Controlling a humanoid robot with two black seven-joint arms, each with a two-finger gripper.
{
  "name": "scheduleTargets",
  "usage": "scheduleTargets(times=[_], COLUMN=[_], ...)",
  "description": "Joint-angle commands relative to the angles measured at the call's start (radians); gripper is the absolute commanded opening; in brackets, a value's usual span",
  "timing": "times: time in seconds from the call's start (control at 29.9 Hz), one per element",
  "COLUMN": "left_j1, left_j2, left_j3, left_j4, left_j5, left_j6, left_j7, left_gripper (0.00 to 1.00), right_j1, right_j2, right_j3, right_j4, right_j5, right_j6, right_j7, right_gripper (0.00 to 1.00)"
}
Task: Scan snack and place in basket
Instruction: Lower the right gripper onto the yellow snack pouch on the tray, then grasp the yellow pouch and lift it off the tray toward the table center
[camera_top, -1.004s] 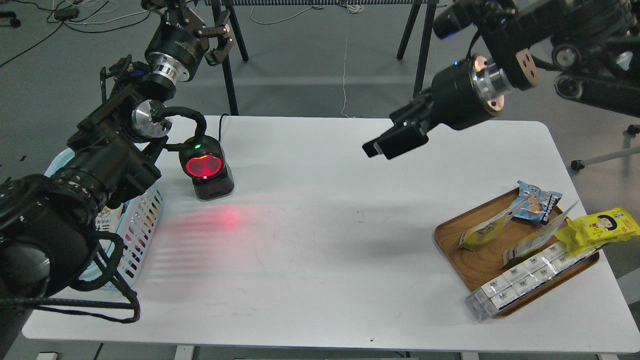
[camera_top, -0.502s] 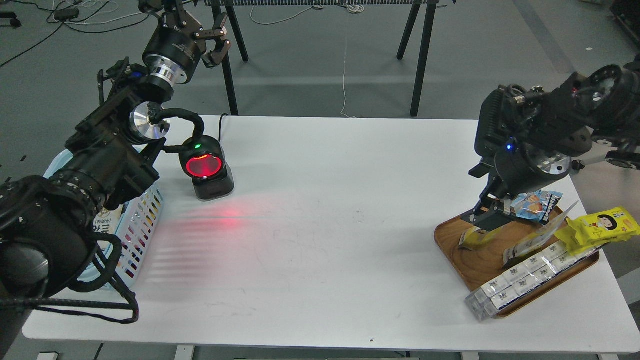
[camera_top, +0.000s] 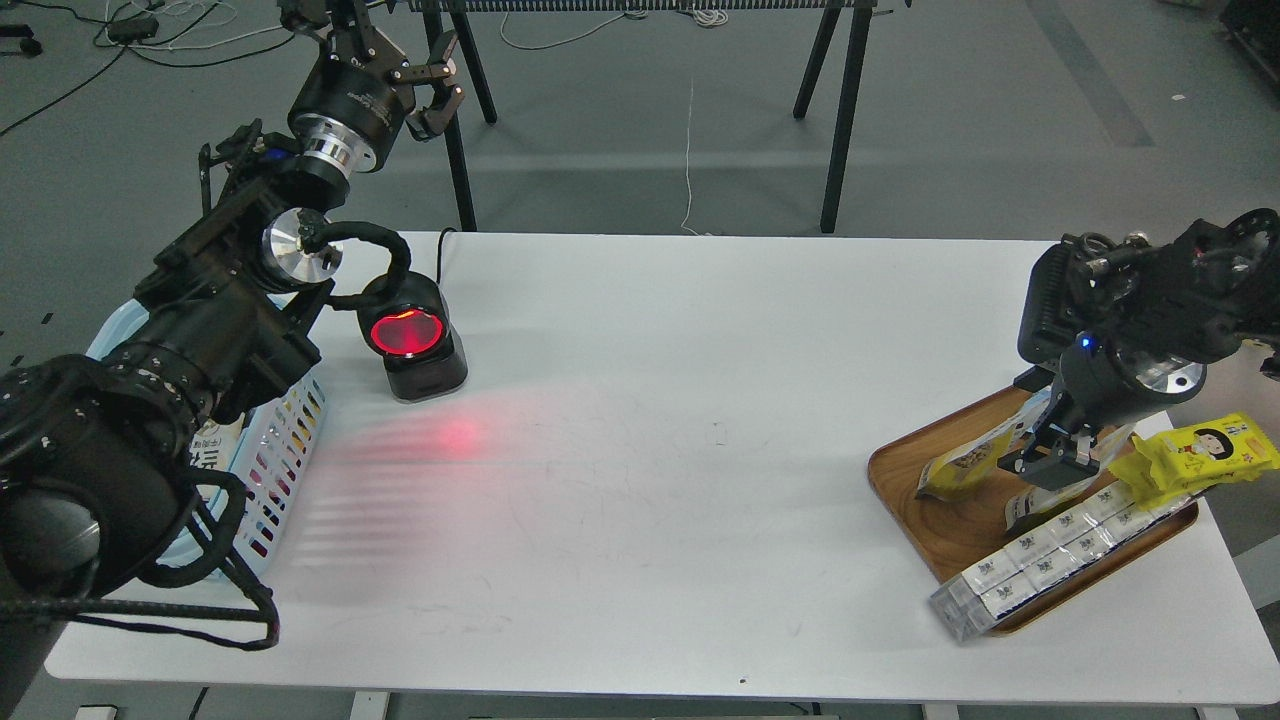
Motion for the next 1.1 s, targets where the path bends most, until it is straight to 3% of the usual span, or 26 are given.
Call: scheduleTargets(times=[0.0,0.2,0.8,1.07], left_j1=[0.000,-0.001,0.000,-0.003], left_j2=[0.001,0.001,-0.002,0.001], left_j3=[-0.001,0.001,0.001,0.001], left_j4=[0.000,0.000,0.001,0.001], left_j5=[0.000,0.000,0.000,0.000], left_j6=[0.000,0.000,0.000,0.000], left_j7=[0.000,0.000,0.000,0.002], left_gripper=[1.00,1.00,0.99,1.00], right_j1=[-0.020,-0.043,-0.072,-0.058], right_j2=[0.002,0.014,0.023,0.023], right_j3=[0.000,0.002,0.023,0.026], right_j4=[-0.024,-0.077,-0.113,-0.107], right_j5=[0.000,-0.014,-0.014,-0.011], right_j6=[-0.002,-0.003,-0.008,-0.010], right_j7=[0.000,0.000,0.000,0.000], right_gripper=[0.71,0.60,0.01,0.00])
